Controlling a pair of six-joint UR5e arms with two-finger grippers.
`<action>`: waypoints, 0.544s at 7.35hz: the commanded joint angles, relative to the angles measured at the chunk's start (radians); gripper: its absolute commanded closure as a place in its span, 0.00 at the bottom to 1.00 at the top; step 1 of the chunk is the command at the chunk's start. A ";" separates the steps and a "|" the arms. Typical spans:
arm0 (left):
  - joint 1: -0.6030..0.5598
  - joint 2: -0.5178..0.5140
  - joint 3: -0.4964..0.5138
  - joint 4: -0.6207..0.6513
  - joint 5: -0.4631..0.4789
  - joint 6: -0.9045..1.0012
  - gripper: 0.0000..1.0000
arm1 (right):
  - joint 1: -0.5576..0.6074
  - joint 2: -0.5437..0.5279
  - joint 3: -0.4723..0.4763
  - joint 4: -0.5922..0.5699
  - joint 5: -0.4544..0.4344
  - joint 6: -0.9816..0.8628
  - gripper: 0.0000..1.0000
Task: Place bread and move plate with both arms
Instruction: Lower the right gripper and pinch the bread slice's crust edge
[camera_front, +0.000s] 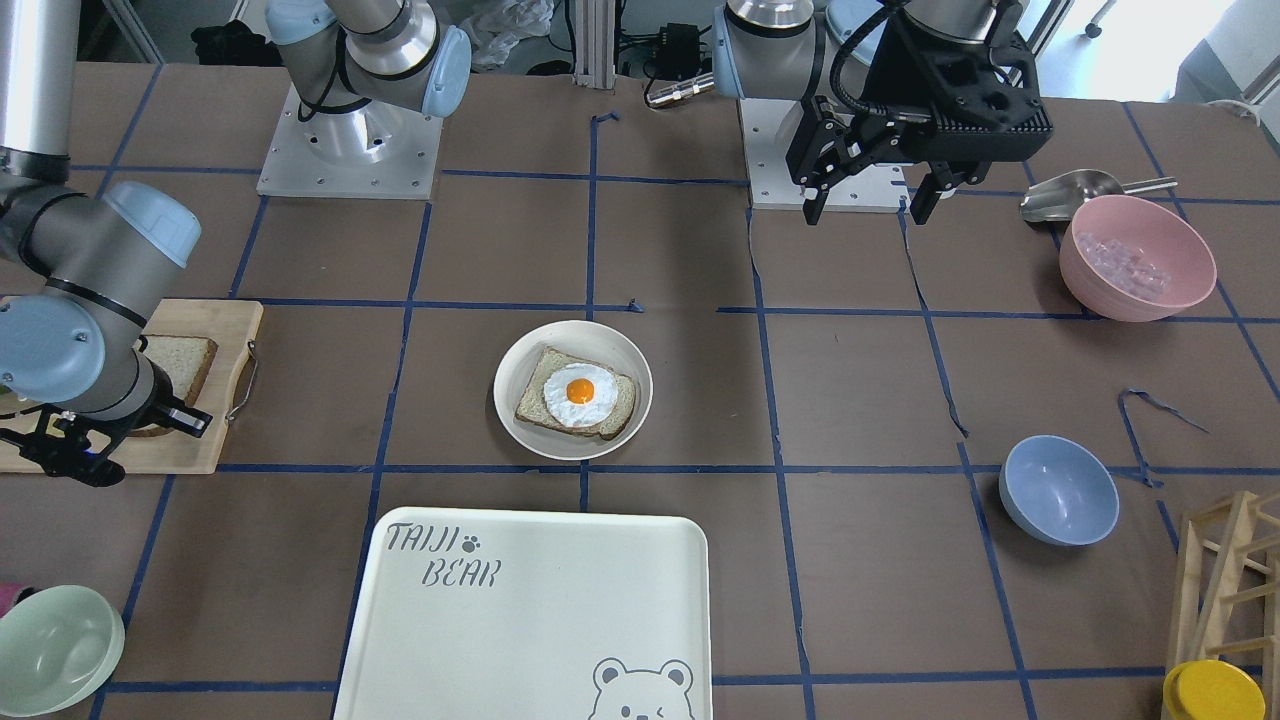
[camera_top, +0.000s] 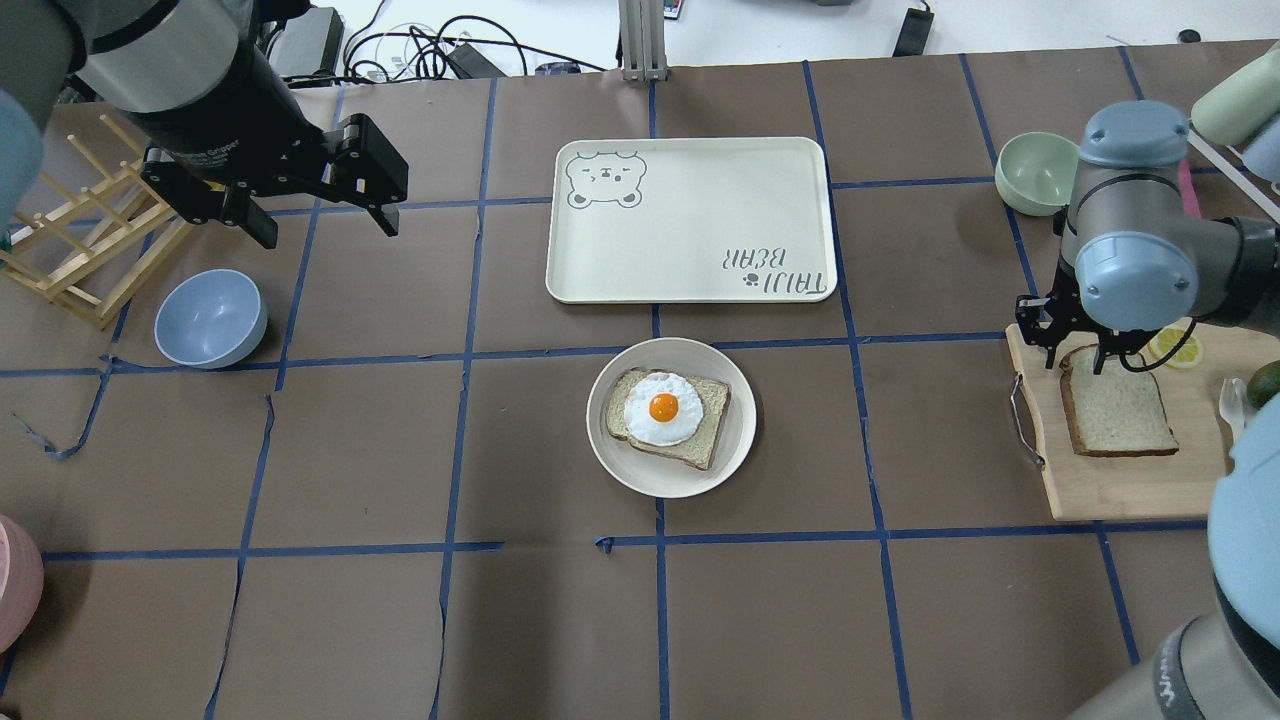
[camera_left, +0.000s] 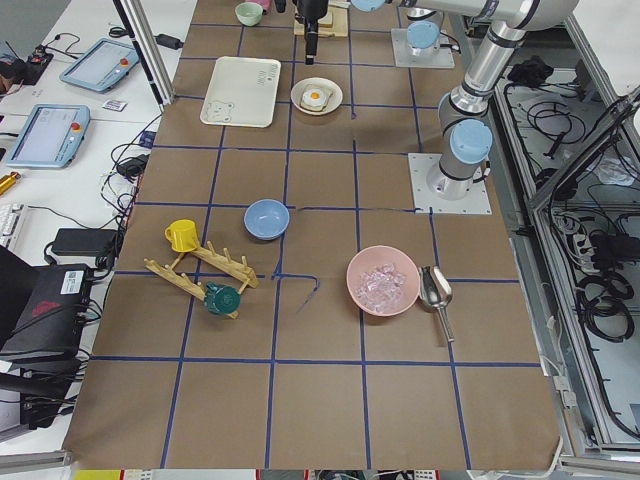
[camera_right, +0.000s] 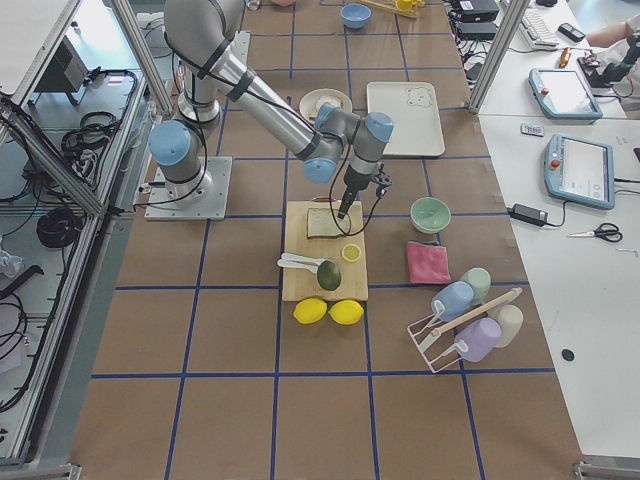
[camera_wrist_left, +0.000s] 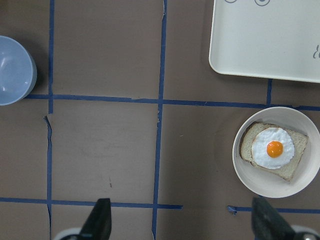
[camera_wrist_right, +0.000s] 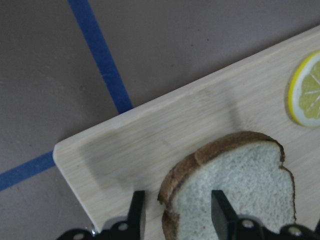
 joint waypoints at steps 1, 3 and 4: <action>0.000 -0.001 0.002 0.000 0.000 -0.002 0.00 | 0.000 0.000 0.001 0.001 0.000 0.000 0.73; 0.000 0.000 0.002 0.000 -0.002 -0.002 0.00 | -0.005 0.000 0.001 0.029 0.006 0.000 1.00; 0.000 -0.001 0.002 0.000 -0.003 -0.002 0.00 | -0.005 -0.011 -0.003 0.064 0.001 0.001 1.00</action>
